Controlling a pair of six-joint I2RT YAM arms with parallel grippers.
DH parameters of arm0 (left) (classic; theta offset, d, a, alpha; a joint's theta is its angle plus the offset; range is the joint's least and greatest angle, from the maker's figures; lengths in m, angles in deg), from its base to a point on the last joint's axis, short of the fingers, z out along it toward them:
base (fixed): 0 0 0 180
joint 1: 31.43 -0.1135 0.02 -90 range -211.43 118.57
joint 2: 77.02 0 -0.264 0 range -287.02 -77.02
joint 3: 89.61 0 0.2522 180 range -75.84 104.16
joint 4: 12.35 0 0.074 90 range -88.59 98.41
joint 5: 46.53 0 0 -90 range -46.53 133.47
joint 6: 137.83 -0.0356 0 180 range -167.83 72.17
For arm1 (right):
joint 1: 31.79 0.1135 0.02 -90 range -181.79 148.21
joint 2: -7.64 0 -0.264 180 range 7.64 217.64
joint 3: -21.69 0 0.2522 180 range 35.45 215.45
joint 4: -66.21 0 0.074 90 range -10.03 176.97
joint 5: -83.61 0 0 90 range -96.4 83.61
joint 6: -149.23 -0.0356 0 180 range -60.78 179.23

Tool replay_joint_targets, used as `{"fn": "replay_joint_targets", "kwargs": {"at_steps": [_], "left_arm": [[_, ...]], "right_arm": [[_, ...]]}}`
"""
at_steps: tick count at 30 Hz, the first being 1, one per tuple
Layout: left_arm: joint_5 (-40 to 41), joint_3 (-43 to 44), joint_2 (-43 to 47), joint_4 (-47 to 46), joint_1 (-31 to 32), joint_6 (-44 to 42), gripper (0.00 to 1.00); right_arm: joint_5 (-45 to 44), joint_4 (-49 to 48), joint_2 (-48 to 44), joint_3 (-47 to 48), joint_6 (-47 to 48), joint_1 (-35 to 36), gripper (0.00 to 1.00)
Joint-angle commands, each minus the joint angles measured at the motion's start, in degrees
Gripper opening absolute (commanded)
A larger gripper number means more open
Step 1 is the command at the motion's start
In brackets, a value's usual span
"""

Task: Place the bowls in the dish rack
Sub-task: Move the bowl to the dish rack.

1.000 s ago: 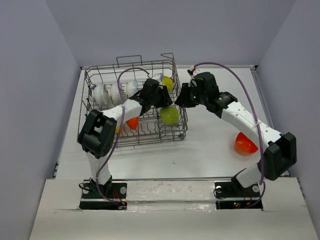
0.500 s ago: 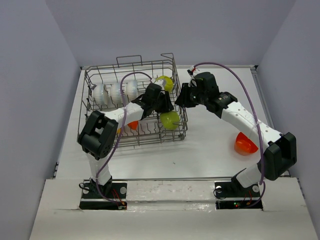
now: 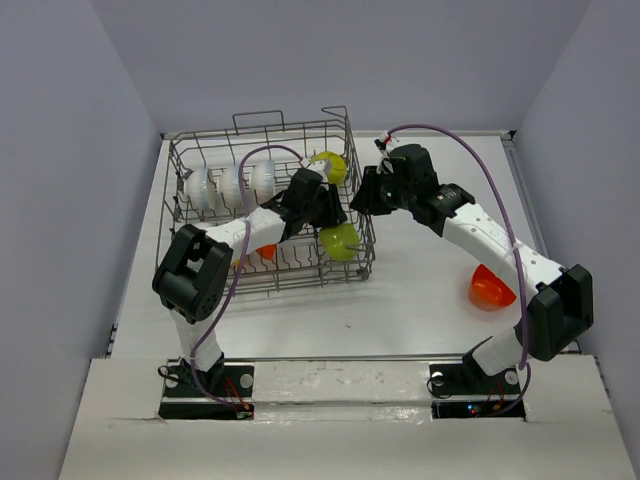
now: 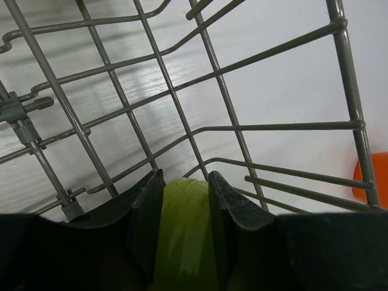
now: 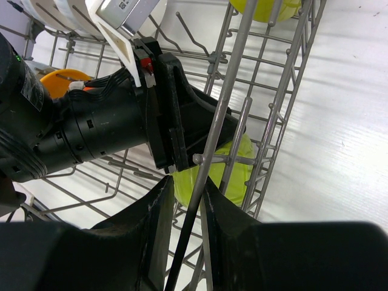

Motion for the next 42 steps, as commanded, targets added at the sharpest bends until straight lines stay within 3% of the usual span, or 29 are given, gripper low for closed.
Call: {"fn": "replay_joint_targets", "kwargs": {"at_steps": [1, 22, 33, 42], "left_arm": [[0.75, -0.53, 3.88, -0.82, 0.39, -0.76, 0.45], [3.64, 8.61, 2.91, 3.58, 0.30, -3.83, 0.60], [7.16, 13.44, 5.72, 6.65, -1.89, -5.15, 0.62], [9.10, 12.39, 11.52, 6.74, -3.74, -4.97, 0.63]], "right_arm": [[-0.52, 0.18, 0.11, 2.44, 0.98, 0.22, 0.30], [-1.22, 1.06, 0.55, 3.84, 1.60, 0.22, 0.30], [-1.49, 2.46, 0.38, 6.13, 2.21, 0.22, 0.31], [-0.79, 2.90, -1.73, 8.94, 2.39, 0.22, 0.53]]}}
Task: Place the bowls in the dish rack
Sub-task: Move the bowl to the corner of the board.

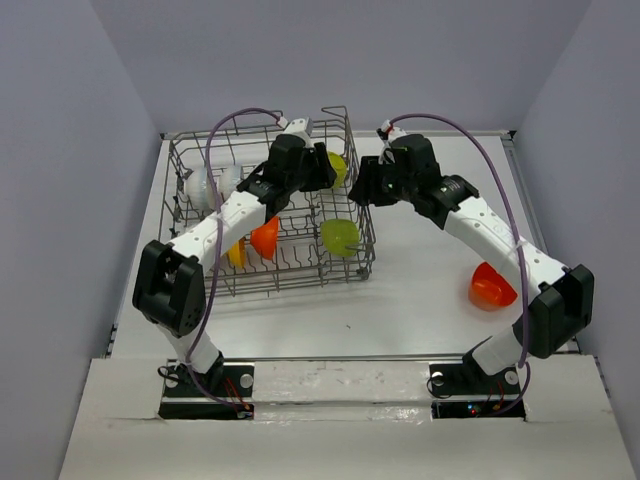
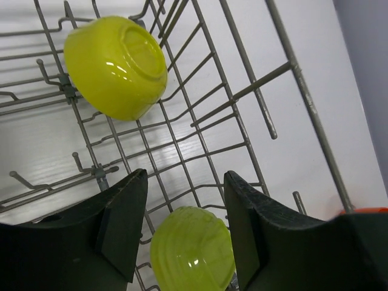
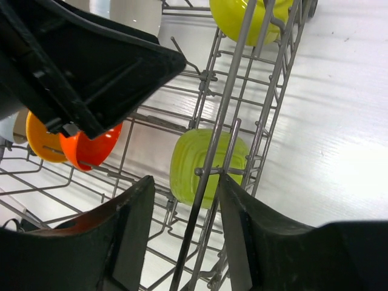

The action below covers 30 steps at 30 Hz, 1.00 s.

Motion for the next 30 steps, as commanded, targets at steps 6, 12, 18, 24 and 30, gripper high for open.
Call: {"fn": "replay_joint_targets", "kwargs": {"at_steps": [6, 12, 18, 24, 30], "left_arm": [[1.93, 0.41, 8.41, -1.52, -1.71, -1.15, 0.63], [1.93, -2.66, 12.45, -3.01, -3.38, -1.24, 0.63], [1.58, -5.04, 16.76, -5.74, -4.70, -1.24, 0.64], [-0.97, -6.97, 19.75, -8.73, -4.96, -1.59, 0.65], [-5.44, -10.40, 20.46, -13.12, -6.54, -1.06, 0.66]], "right_arm": [[-1.12, -0.46, -5.19, 6.04, 0.51, 0.22, 0.66], [-10.15, 0.33, -10.99, 5.52, -0.72, 0.22, 0.72], [-39.84, 9.87, -22.16, -1.33, -5.02, 0.22, 0.85], [-54.11, 27.36, -24.18, -7.65, -15.13, -0.30, 0.87], [-52.63, 37.93, -22.70, -8.89, -18.30, -6.27, 0.82]]}}
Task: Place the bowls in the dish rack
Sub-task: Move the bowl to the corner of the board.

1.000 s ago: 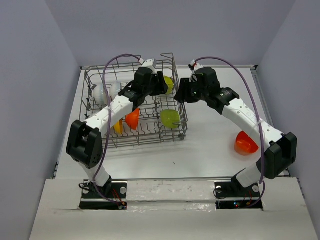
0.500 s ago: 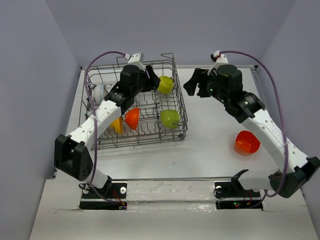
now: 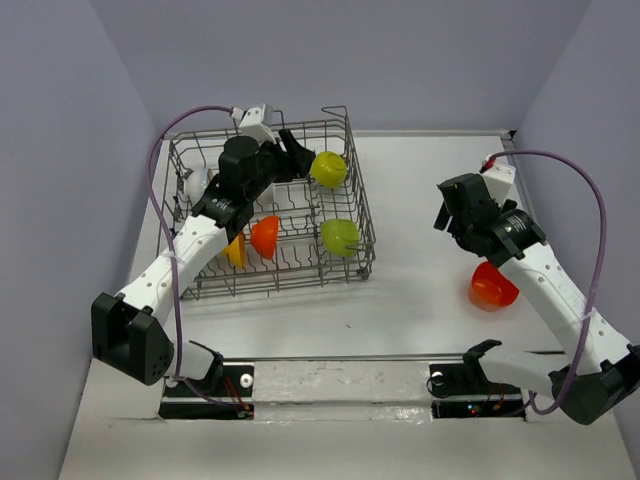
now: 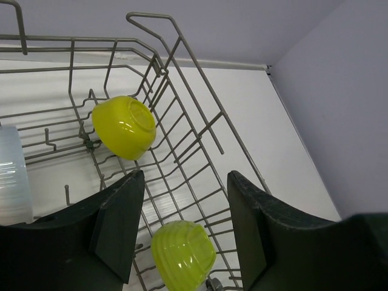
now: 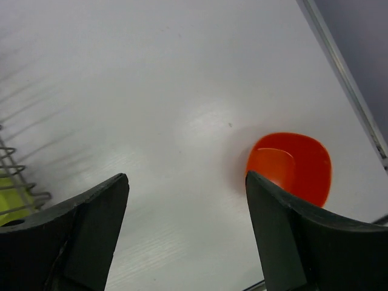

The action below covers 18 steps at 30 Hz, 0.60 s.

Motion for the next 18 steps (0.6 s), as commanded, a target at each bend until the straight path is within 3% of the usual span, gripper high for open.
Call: {"fn": "replay_joint_targets", "kwargs": {"at_steps": [1, 5, 12, 18], "left_arm": [[-4.29, -2.21, 1.40, -5.93, -1.47, -0.36, 0.66], [-7.19, -3.52, 1.57, -7.42, -3.23, -0.27, 0.66], [-9.48, -4.32, 2.37, -8.92, -4.64, -0.10, 0.66], [-10.28, -5.11, 2.45, -9.71, -5.17, 0.08, 0.66]], "right_arm": [[-3.56, 10.78, 0.91, -0.85, -4.73, -4.74, 0.82], [-1.97, 12.63, 3.90, -2.61, -4.99, -7.48, 0.81], [2.25, 11.22, 10.75, -5.61, -3.76, -11.00, 0.65], [3.30, 9.64, 15.33, -6.74, -1.66, -13.80, 0.59]]}}
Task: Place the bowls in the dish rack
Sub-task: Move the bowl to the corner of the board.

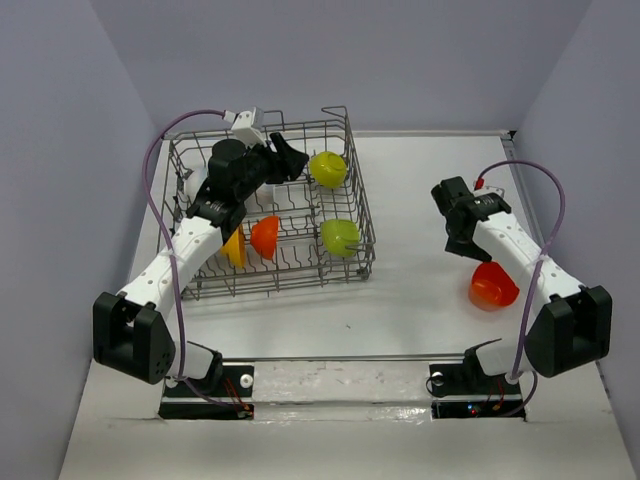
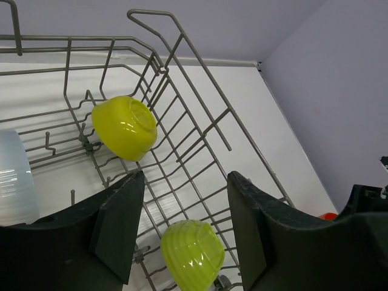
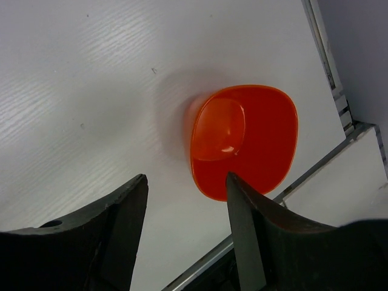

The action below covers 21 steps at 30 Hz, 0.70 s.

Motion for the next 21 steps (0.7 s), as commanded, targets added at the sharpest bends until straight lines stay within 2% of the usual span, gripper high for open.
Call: {"fn": "replay_joint_targets", "kwargs": {"at_steps": [1, 9, 21], "left_arm": [[-1.86, -0.78, 2.43, -4.07, -0.60, 0.08, 0.66], [-2.21, -1.22, 3.57, -4.43, -1.04, 0.25, 0.66], [-2.04, -1.75, 3.57, -4.43, -1.13, 0.17, 0.66]], "right_arm": [[1.57, -1.81, 1.01, -1.48, 1.43, -3.07, 0.59], [10.19, -6.65, 3.65, -3.24, 8.11, -13.09, 0.58], [16.61, -11.83, 7.43, -5.88, 8.99, -15.21, 0.58]]}}
